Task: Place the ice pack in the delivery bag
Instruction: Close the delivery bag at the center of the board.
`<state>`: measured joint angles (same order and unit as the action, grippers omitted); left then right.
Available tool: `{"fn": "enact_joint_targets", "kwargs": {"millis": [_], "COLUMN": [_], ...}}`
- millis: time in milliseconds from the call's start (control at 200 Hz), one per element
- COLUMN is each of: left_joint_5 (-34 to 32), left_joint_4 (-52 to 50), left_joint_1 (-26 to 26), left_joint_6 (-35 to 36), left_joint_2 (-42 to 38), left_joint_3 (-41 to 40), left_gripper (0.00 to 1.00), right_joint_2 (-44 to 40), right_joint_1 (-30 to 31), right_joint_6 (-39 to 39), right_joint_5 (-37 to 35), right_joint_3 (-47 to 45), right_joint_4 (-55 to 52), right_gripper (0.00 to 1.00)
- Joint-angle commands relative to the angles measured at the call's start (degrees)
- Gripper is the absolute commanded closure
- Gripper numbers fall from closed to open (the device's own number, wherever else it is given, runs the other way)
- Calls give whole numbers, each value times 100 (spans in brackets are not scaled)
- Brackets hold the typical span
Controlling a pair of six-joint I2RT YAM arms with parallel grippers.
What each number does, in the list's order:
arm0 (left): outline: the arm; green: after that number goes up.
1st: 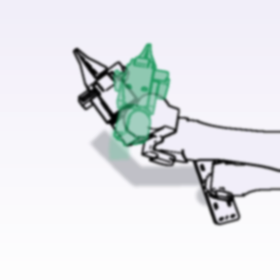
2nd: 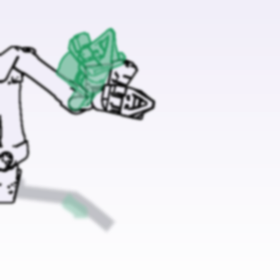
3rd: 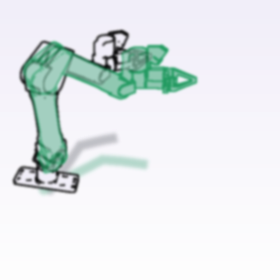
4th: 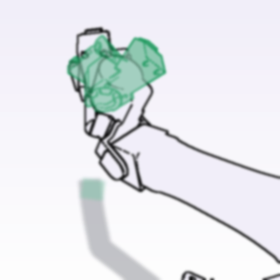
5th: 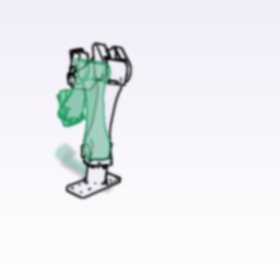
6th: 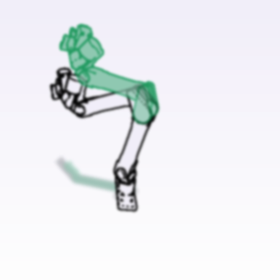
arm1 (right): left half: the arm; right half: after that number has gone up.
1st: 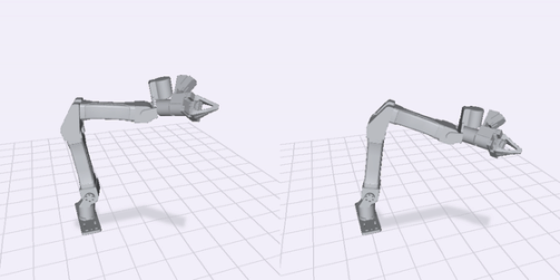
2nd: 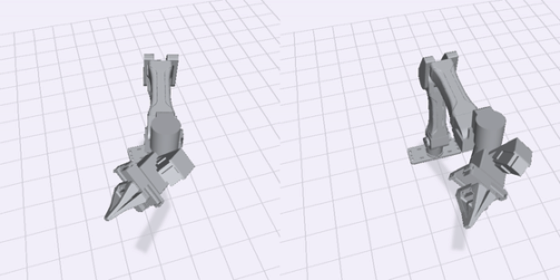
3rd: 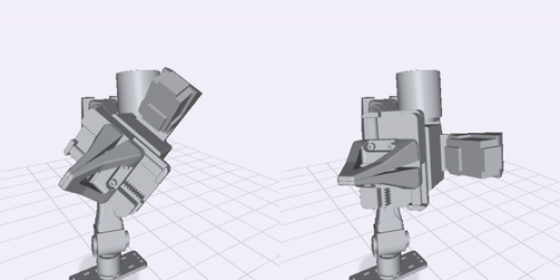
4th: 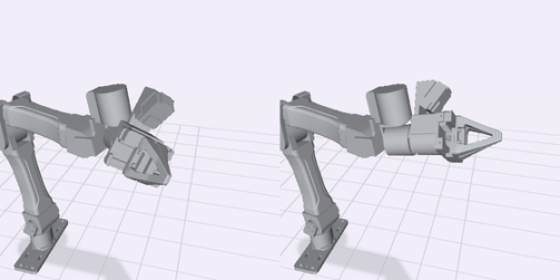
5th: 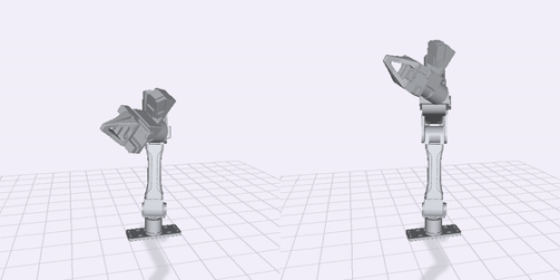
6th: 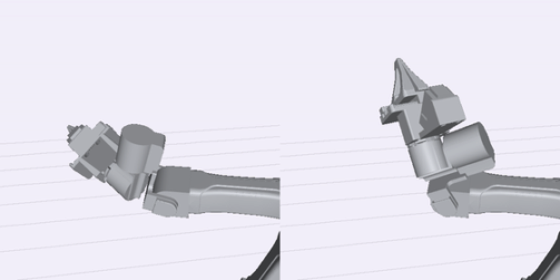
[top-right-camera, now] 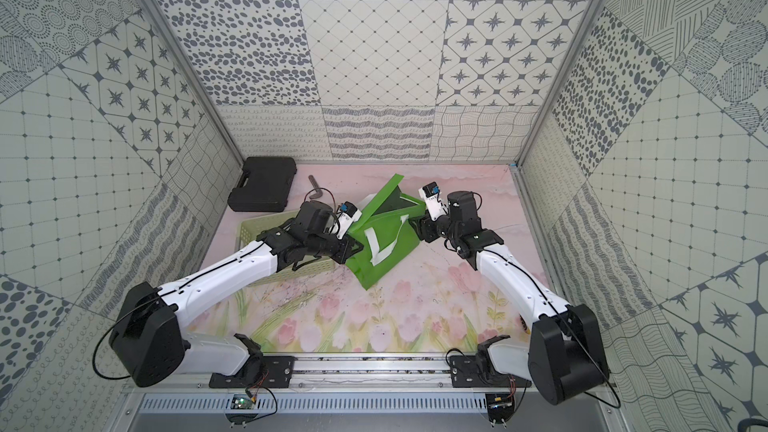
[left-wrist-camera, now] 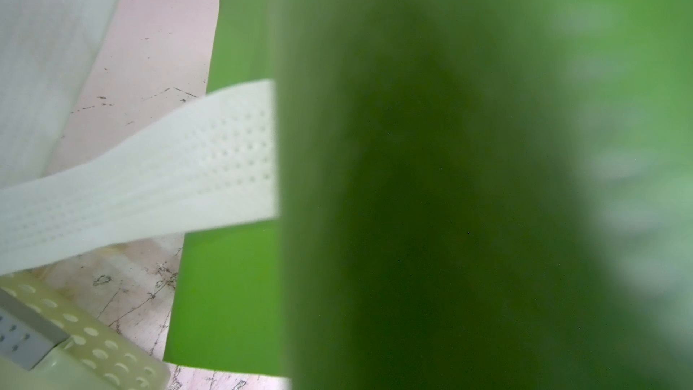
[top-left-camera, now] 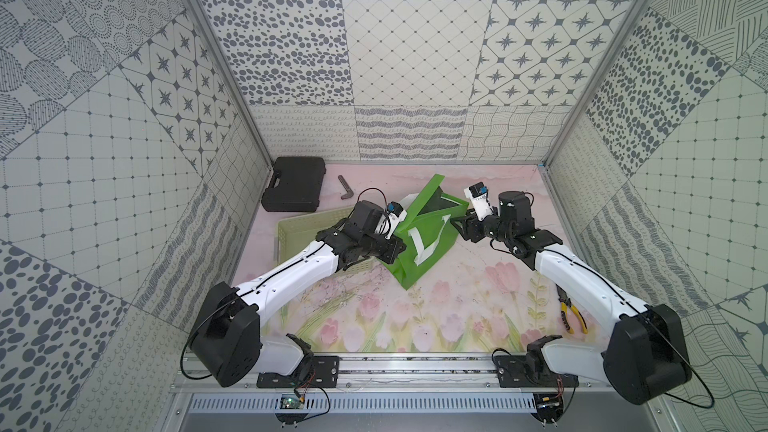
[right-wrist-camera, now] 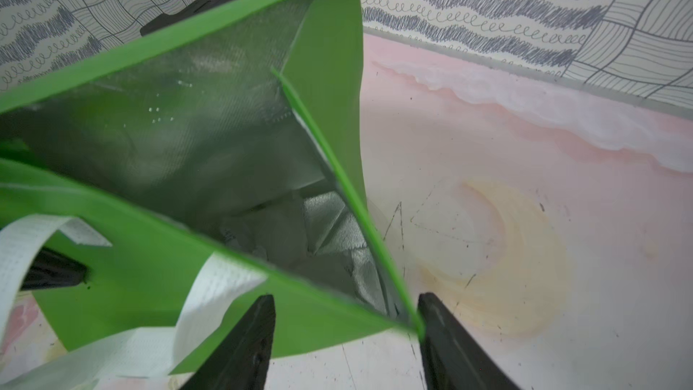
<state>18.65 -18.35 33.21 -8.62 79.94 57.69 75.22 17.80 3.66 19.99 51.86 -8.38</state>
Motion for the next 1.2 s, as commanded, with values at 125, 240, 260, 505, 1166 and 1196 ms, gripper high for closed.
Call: {"fn": "enact_joint_targets", "kwargs": {"millis": [125, 240, 260, 505, 1166, 1196], "left_joint_5": [642, 676, 681, 909, 1812, 1804], "left_joint_4": [-516, -585, -597, -691, -786, -772], "left_joint_1": [-37, -73, -84, -250, -614, -612], "left_joint_6": [425, 535, 558, 842, 1124, 1134], "left_joint_2": [33, 72, 83, 339, 867, 864], "left_joint_3": [134, 195, 214, 557, 968, 951], "left_gripper": [100, 100, 100, 100, 86, 92], "right_joint_2": [449, 336, 293, -429, -1653, -1607], "right_joint_1": [-121, -105, -89, 167, 693, 634], "right_joint_6": [372, 278, 250, -50, -621, -594], "right_joint_5": [798, 1163, 1206, 1070, 176, 204], "right_joint_3": [479, 303, 251, -352, -881, -850], "right_joint_4": [676, 687, 688, 266, -591, -568], "right_gripper": [42, 60, 62, 100, 99, 95]}}
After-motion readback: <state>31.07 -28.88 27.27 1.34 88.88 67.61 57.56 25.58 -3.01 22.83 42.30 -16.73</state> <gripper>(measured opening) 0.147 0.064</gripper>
